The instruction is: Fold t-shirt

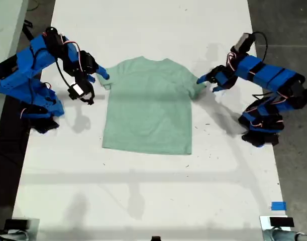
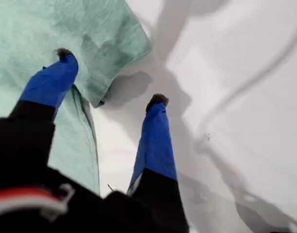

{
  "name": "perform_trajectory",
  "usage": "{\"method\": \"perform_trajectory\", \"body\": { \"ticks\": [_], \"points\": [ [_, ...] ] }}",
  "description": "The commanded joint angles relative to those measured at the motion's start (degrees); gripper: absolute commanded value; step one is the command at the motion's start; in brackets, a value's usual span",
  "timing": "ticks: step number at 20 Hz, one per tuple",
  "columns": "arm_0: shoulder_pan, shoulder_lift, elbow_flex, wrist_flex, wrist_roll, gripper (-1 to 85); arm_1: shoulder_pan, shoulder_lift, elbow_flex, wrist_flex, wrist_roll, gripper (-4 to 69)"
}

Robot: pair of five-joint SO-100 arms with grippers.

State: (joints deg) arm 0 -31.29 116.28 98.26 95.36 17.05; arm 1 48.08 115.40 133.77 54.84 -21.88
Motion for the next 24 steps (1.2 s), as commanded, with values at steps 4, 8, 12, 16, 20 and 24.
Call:
{"method": "perform_trajectory", "body": {
  "ticks": [4, 8, 12, 16, 20, 24],
  "points": [
    [0.44, 0.09, -1.76, -0.53, 0.26, 22.8, 0.7, -10.11, -4.48, -7.82, -0.26, 31.2],
    [0.09, 0.0, -0.53, -0.97, 0.26, 22.8, 2.29, -16.79, -7.29, -12.13, -1.58, 24.1],
    [-0.09, 0.0, 0.44, -1.49, 0.26, 22.9, 4.22, -23.82, -13.71, -10.99, -4.57, 9.5],
    [-0.35, 0.0, 0.53, -1.67, 0.26, 23.0, 5.54, -30.32, -21.18, -6.94, -8.17, 2.2],
    [-0.62, 0.0, 0.62, -1.67, 0.44, 23.1, 5.62, -26.81, -23.38, -1.23, -11.16, -0.8],
    [-0.7, 0.0, 0.7, -1.67, 0.44, 23.1, 5.89, -12.48, -25.4, 12.04, -13.62, -0.8]
  ]
}}
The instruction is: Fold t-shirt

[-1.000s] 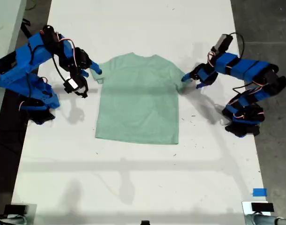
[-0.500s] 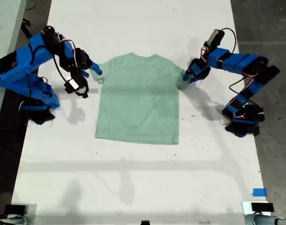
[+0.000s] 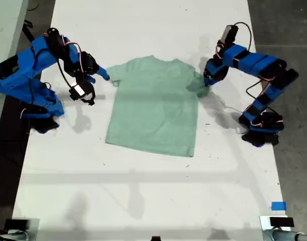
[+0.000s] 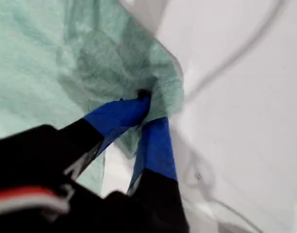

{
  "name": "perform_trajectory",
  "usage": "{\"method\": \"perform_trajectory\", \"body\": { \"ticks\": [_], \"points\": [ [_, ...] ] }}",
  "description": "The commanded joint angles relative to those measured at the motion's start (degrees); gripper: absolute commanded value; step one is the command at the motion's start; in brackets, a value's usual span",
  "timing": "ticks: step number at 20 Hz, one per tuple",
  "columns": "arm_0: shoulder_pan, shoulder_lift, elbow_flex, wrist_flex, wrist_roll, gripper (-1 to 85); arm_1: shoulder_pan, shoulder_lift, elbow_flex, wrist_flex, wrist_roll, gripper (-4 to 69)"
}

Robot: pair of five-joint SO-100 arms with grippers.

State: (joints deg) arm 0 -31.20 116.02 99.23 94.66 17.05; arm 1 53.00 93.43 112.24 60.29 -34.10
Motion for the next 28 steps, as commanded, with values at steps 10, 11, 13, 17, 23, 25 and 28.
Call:
{"method": "perform_trajectory", "body": {
  "ticks": [10, 11, 13, 17, 23, 25, 28],
  "points": [
    [-0.53, 0.62, -0.18, -0.97, 0.44, 23.2, -8.35, 11.95, -18.54, 9.84, 5.54, -0.8],
    [-0.53, 0.62, -0.18, -0.97, 0.44, 23.2, -9.67, 10.37, -20.48, 8.61, 6.5, -0.8],
    [-0.53, 0.62, -0.18, -1.05, 0.44, 23.2, -12.48, 6.5, -25.22, 6.06, 8.26, -0.8],
    [-0.35, 0.62, 0.0, -1.05, 0.44, 23.3, -17.05, -6.42, -35.86, 1.49, 10.46, -0.8],
    [-1.05, 4.48, 3.87, -0.97, 0.44, 23.4, -19.95, -30.76, -54.05, 0.35, 10.72, -0.8],
    [-1.49, 5.98, 5.19, -0.97, 0.44, 23.6, -20.39, -36.47, -57.66, 0.09, 10.9, -0.8],
    [-1.93, 6.68, 6.15, -1.23, 0.53, 23.6, -20.92, -41.75, -60.91, -0.44, 11.34, -0.8]
  ]
}}
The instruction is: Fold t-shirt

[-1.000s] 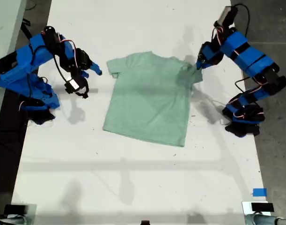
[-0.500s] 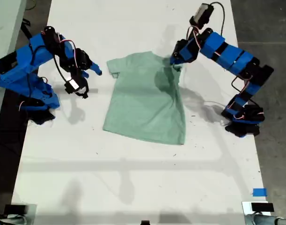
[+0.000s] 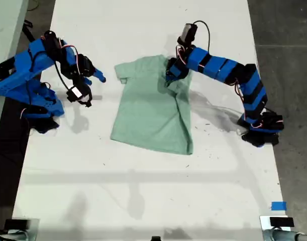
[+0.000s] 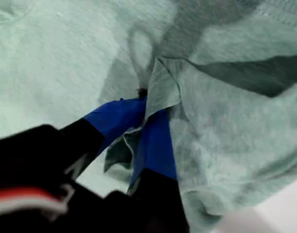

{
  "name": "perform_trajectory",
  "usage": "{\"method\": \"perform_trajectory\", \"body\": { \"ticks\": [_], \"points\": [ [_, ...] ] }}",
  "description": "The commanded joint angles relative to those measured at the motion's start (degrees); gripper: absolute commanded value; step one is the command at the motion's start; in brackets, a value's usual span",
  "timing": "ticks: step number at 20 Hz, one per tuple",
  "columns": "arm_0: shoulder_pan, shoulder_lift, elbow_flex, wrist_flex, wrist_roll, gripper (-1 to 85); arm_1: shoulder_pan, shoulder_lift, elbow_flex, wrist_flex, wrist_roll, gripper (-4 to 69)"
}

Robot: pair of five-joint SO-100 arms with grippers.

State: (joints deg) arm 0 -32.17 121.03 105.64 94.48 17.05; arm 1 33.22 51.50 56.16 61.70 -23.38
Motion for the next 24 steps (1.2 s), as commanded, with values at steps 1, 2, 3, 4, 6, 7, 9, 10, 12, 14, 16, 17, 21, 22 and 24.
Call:
{"method": "perform_trajectory", "body": {
  "ticks": [1, 2, 3, 4, 6, 7, 9, 10, 12, 14, 16, 17, 21, 22, 24],
  "points": [
    [-1.14, 1.67, 0.0, -1.23, 0.62, 23.6, -1.23, -0.18, -5.8, -0.88, 0.7, -0.9],
    [-1.41, 1.67, 0.18, -1.32, 0.62, 23.8, -1.41, -0.18, -8.09, 2.46, 0.44, 3.3],
    [-1.49, 1.67, 0.35, -1.41, 0.62, 23.9, -1.41, -0.18, -11.87, 8.61, 1.85, 19.8],
    [-1.67, 1.67, 0.53, -1.58, 0.7, 24.0, -1.32, 0.79, -14.85, 13.62, 0.79, 40.0],
    [-2.11, 1.49, 0.88, -2.55, 0.79, 24.2, -1.41, 6.5, -16.17, 20.65, -0.97, 39.7],
    [-2.29, 0.88, 0.97, -3.08, 0.97, 24.2, -1.41, 9.4, -16.17, 23.73, -1.14, 38.5],
    [-2.55, -0.53, 0.88, -4.22, 0.97, 24.3, -1.41, 14.94, -15.73, 28.39, -1.58, 34.5],
    [-2.55, -1.32, 0.88, -4.92, 0.97, 24.4, -1.49, 18.37, -13.97, 29.44, -1.85, 33.0],
    [-2.72, -3.08, 0.79, -5.63, 1.14, 25.0, -1.85, 26.81, -7.73, 29.71, -2.11, 30.7],
    [-3.69, -4.39, 0.62, -6.15, 2.11, 26.0, -2.55, 34.8, -0.79, 29.71, -2.64, 29.7],
    [-5.54, -5.8, 0.09, -6.68, 3.34, 26.9, -3.6, 41.66, 7.21, 29.62, -2.46, 24.9],
    [-6.59, -6.59, -0.53, -7.12, 4.39, 27.2, -4.39, 44.38, 11.07, 29.53, -1.93, 24.4],
    [-10.9, -14.5, -8.53, -7.12, 9.4, 27.4, -8.53, 52.29, 23.91, 28.65, 1.05, 24.3],
    [-11.78, -17.49, -11.43, -7.03, 10.37, 27.4, -9.32, 54.05, 26.63, 28.3, 2.2, 24.3],
    [-13.54, -24.7, -17.84, -6.68, 12.3, 27.4, -10.99, 57.66, 31.2, 27.51, 4.13, 24.3]
  ]
}}
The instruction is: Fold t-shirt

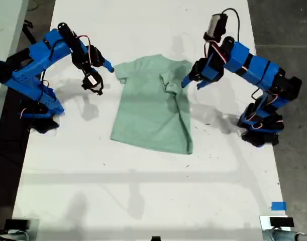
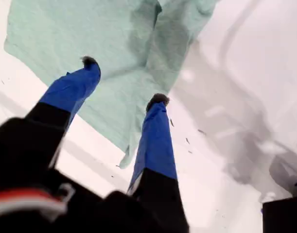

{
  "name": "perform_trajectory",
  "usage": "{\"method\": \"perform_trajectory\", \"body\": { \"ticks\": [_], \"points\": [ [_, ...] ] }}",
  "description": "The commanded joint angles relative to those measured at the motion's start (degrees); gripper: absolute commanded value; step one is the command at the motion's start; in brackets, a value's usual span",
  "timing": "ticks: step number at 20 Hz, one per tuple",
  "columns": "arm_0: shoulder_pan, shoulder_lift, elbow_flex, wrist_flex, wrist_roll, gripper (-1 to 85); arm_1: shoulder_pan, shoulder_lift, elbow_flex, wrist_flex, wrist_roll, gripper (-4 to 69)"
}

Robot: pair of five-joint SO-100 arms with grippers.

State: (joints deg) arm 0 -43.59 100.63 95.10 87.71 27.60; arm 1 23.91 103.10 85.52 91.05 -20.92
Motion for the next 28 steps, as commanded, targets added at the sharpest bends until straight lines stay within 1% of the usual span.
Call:
{"method": "perform_trajectory", "body": {
  "ticks": [1, 8, 10, 17, 20, 21, 22, 23, 24, 28],
  "points": [
    [-2.99, -8.0, -10.81, 0.44, 2.55, 27.4, -2.2, 7.82, 3.87, -2.29, 2.55, 24.3],
    [-6.68, -32.08, -29.62, 0.44, 5.8, 27.6, -2.9, 20.83, 15.56, -3.87, 5.45, 23.1],
    [-8.09, -37.35, -32.26, -0.88, 6.24, 27.4, -3.25, 22.06, 16.87, -3.96, 5.71, 23.0],
    [-10.63, -51.15, -42.01, -2.29, 6.59, 27.0, -4.31, 22.15, 17.14, -4.31, 5.98, 22.6],
    [-12.22, -60.64, -51.33, 1.05, 6.33, 26.4, -4.66, 22.15, 17.14, -4.48, 6.15, 22.5],
    [-12.66, -61.52, -52.73, 2.11, 6.33, 22.5, -4.66, 22.15, 17.14, -4.48, 6.15, 22.4],
    [-13.01, -61.52, -52.65, 2.2, 6.42, 16.3, -4.66, 22.15, 17.23, -4.48, 6.15, 22.3],
    [-13.45, -61.61, -52.56, 2.46, 6.5, 6.5, -4.75, 22.15, 17.23, -4.57, 6.15, 22.3],
    [-13.62, -61.61, -52.56, 2.9, 7.03, 0.0, -4.75, 22.15, 17.23, -4.66, 6.15, 22.2],
    [-13.01, -58.8, -50.62, 4.83, 7.38, -0.1, -4.83, 22.5, 17.93, -5.01, 6.24, 21.1]
  ]
}}
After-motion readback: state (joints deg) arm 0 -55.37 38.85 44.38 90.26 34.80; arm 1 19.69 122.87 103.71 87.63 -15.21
